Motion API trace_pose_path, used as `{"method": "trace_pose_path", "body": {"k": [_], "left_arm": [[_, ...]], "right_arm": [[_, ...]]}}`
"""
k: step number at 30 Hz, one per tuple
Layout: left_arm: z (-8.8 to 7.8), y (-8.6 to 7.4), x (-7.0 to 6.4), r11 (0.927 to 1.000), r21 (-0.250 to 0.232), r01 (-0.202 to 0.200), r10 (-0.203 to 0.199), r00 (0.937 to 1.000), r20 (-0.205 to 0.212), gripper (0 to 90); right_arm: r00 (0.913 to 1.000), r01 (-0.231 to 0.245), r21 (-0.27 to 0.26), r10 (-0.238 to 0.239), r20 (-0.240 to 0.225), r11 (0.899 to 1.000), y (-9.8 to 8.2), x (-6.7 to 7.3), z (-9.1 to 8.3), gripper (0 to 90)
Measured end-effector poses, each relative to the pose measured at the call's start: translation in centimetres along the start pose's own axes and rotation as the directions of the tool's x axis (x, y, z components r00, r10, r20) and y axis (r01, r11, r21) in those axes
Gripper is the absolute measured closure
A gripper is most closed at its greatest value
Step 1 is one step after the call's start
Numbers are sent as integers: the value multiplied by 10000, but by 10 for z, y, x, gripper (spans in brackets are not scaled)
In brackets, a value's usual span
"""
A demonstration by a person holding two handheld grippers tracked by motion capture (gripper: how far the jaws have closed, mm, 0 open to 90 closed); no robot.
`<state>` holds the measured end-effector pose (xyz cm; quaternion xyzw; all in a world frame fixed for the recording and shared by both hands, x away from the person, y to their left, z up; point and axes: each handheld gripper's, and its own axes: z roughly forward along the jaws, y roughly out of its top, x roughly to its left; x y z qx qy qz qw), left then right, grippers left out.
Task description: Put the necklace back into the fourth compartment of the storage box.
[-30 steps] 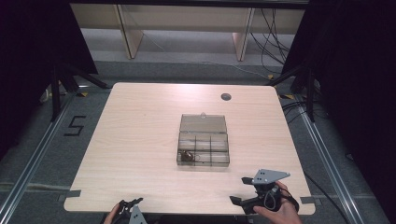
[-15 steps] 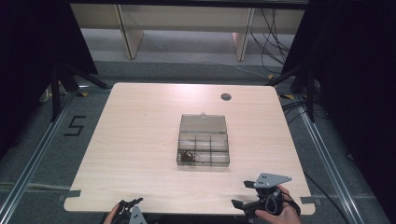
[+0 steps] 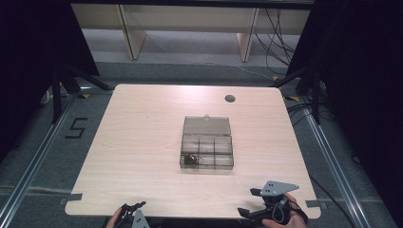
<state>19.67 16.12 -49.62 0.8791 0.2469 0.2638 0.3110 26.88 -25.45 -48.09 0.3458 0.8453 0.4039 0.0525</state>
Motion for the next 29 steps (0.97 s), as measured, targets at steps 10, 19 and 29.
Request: {"method": "trace_pose_path", "body": {"k": [10,19,29], "left_arm": [[0,0,-1,10000,44,-50,50,10000,24,154],[0,0,-1,10000,34,-39,39,10000,4,154],[0,1,-1,10000,22,-52,52,10000,-8,154]], "right_arm": [[9996,236,-48,-237,-131,9997,-5,1,-2,165],[9994,311,133,-309,-136,9994,-7,2,-4,164],[9989,310,17,-310,341,9995,-7,2,-7,164]]}}
